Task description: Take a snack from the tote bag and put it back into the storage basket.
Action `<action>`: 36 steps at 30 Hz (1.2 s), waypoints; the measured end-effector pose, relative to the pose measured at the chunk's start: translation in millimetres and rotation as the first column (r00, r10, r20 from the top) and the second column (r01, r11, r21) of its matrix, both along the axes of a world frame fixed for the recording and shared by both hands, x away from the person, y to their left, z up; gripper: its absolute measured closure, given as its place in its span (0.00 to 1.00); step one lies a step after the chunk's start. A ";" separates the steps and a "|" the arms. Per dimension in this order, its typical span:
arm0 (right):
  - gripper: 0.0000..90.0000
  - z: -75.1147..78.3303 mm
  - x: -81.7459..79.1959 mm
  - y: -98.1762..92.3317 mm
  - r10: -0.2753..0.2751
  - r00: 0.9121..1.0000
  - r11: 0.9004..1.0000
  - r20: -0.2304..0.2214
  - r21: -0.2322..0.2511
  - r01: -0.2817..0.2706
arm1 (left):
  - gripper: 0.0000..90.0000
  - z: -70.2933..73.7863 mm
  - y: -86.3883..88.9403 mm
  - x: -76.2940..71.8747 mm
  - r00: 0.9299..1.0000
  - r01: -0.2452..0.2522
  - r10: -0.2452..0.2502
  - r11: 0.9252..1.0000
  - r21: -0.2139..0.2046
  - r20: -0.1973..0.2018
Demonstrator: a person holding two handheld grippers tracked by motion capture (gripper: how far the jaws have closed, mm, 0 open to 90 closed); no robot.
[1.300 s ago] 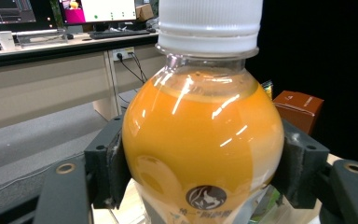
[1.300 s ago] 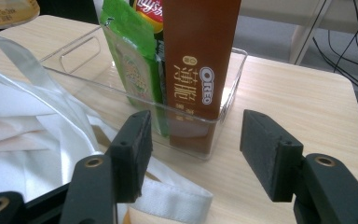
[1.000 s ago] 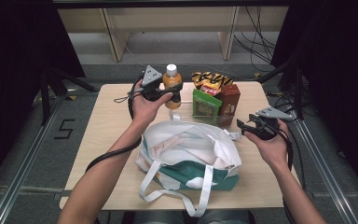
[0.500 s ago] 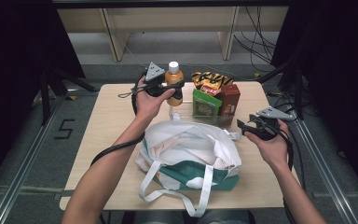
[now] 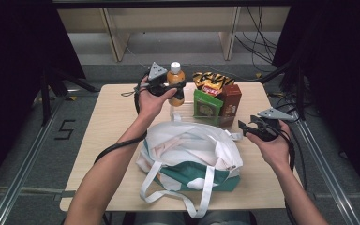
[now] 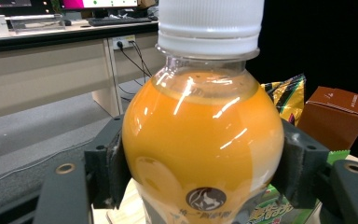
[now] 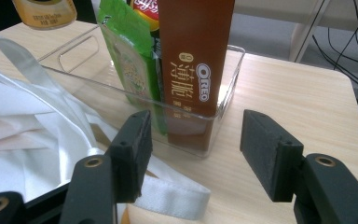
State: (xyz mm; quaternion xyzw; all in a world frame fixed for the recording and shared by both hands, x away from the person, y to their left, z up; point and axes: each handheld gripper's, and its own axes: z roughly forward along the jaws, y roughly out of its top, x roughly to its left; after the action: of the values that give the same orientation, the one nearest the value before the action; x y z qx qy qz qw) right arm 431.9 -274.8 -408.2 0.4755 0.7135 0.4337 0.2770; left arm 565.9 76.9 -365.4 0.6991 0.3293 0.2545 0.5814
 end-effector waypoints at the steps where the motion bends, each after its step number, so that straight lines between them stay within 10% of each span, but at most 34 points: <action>1: 0.49 0.4 0.5 -0.8 0.005 1.000 1.000 -0.005 -0.006 -0.005 | 0.34 -0.6 -0.7 0.9 1.000 0.003 -0.003 1.000 0.003 -0.002; 36: 0.49 0.9 -2.3 -7.1 -0.015 1.000 1.000 -0.018 0.013 0.015 | 0.34 -12.0 -8.7 14.2 1.000 -0.001 0.001 1.000 0.000 -0.028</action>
State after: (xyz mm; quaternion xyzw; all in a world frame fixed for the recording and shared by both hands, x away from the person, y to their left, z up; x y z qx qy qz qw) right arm 429.5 -281.9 -407.3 0.4864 0.7095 0.4320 0.2710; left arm 580.1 68.2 -377.4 0.7026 0.3378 0.2448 0.5765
